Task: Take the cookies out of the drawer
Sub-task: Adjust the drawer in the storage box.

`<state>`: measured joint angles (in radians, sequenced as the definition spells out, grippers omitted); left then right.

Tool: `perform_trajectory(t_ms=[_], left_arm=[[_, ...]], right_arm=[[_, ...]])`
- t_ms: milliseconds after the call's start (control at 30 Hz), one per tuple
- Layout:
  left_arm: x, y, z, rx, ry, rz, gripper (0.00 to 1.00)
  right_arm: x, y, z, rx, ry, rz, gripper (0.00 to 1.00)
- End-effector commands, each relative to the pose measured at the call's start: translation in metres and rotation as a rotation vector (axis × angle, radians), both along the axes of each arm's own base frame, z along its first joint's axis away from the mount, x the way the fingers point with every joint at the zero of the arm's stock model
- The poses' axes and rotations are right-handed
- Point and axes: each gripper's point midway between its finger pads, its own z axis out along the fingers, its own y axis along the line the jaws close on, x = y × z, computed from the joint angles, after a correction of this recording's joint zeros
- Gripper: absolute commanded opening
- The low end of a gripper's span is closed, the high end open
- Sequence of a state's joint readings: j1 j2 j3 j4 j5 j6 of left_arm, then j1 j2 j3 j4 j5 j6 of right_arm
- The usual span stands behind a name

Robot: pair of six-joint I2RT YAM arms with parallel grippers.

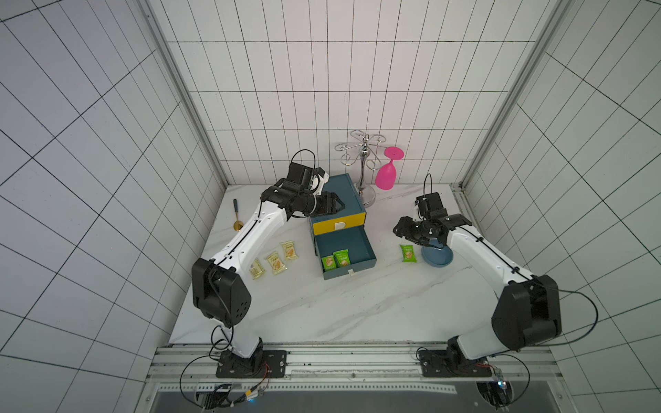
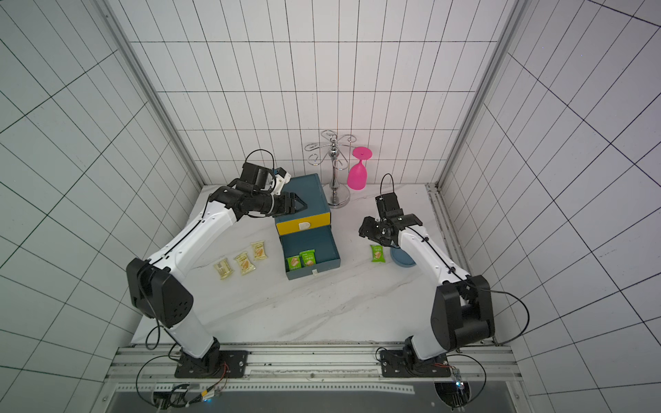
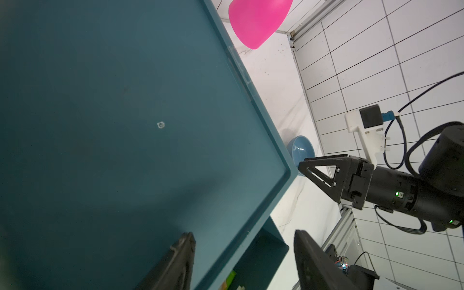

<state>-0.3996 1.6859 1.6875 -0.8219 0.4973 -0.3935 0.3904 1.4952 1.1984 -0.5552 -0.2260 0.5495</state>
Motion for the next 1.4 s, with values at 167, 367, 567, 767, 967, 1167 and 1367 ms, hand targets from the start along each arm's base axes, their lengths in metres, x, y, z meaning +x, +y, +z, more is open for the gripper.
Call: perform_trajectory(t_ms=[167,367,567,767,967,1167,1367], left_arm=[[-0.079,0.021,0.052,0.028,-0.075,0.065,0.67],[-0.140,0.025,0.017,0.080,-0.019,0.104,0.65],[-0.148,0.025,-0.024,0.214,0.060,0.145,0.62],[-0.141,0.031,-0.053,0.383,0.141,0.173,0.60],[-0.136,0.026,-0.071,0.454,0.152,0.185,0.60],[-0.129,0.023,-0.085,0.571,0.163,0.165,0.60],[-0.121,0.013,-0.106,0.664,0.182,0.154,0.60]], right_arm=[[-0.037,0.044,-0.029,0.049,0.113,0.098,0.56],[-0.047,0.069,-0.032,0.043,0.122,0.150,0.54],[-0.054,0.089,-0.031,0.037,0.122,0.187,0.53],[-0.054,0.092,-0.030,0.011,0.112,0.185,0.53],[-0.039,0.069,-0.021,0.000,0.086,0.134,0.54],[-0.031,0.049,-0.010,-0.018,0.062,0.113,0.54],[-0.027,0.047,-0.001,-0.020,0.047,0.122,0.55]])
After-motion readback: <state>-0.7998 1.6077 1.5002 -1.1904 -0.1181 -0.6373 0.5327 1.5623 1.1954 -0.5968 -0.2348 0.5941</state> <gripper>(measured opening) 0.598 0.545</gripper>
